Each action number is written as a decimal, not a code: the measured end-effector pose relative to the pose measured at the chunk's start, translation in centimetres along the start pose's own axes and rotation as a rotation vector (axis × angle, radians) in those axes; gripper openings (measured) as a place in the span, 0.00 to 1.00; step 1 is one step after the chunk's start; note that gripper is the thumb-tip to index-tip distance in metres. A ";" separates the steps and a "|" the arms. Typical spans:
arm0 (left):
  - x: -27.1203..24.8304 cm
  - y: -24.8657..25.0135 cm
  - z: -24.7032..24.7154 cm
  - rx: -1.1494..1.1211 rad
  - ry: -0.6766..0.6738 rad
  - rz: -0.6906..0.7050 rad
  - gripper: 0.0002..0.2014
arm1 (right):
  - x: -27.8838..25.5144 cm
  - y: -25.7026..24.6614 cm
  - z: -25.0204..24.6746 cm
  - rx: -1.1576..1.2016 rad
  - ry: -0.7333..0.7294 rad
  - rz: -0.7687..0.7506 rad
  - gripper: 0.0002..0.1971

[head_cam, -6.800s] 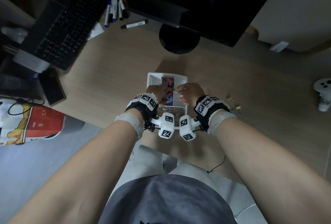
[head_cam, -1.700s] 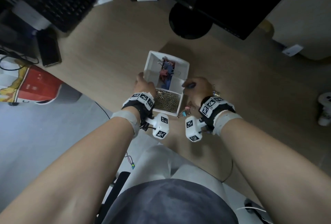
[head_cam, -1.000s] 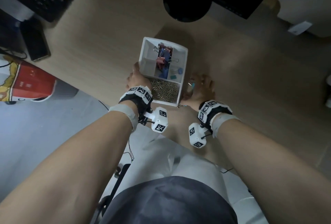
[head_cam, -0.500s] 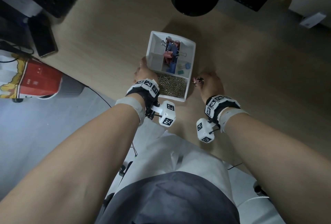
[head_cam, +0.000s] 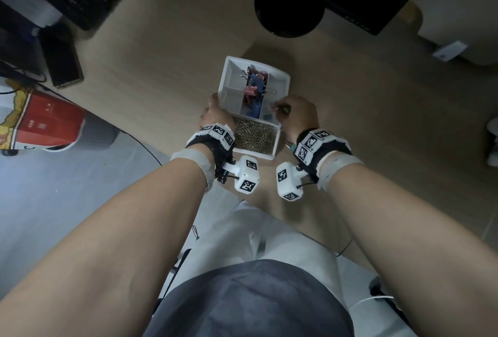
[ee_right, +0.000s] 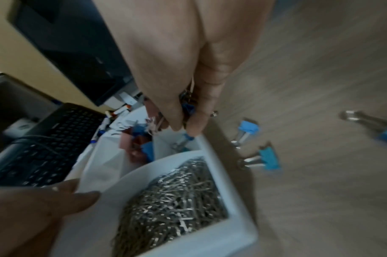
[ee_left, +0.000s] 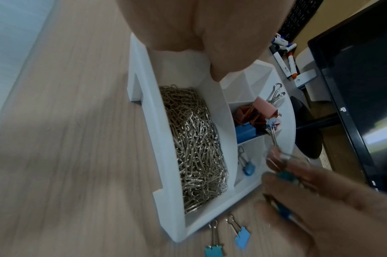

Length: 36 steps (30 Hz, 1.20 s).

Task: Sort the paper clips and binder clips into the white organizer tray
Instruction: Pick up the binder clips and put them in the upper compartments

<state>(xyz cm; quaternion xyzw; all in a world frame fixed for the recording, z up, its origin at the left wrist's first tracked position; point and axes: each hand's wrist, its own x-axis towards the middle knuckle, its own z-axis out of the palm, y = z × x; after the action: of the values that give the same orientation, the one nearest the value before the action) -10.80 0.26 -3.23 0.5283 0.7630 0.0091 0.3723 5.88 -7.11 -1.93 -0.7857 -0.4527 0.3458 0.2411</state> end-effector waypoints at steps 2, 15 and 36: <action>0.1 -0.1 -0.1 0.000 -0.022 0.005 0.26 | 0.4 -1.4 -0.1 -0.022 -0.079 0.009 0.17; -0.5 0.2 0.5 0.028 0.089 0.021 0.27 | -4.6 7.3 -2.4 -0.230 -0.016 0.473 0.26; -1.7 0.4 -0.3 0.000 0.020 0.042 0.29 | -3.8 6.1 0.4 -0.177 -0.006 0.213 0.08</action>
<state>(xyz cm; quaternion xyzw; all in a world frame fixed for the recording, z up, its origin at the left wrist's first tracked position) -10.42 -0.81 -1.93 0.5439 0.7555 0.0222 0.3645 7.56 -13.36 -5.18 -0.8465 -0.3962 0.3304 0.1313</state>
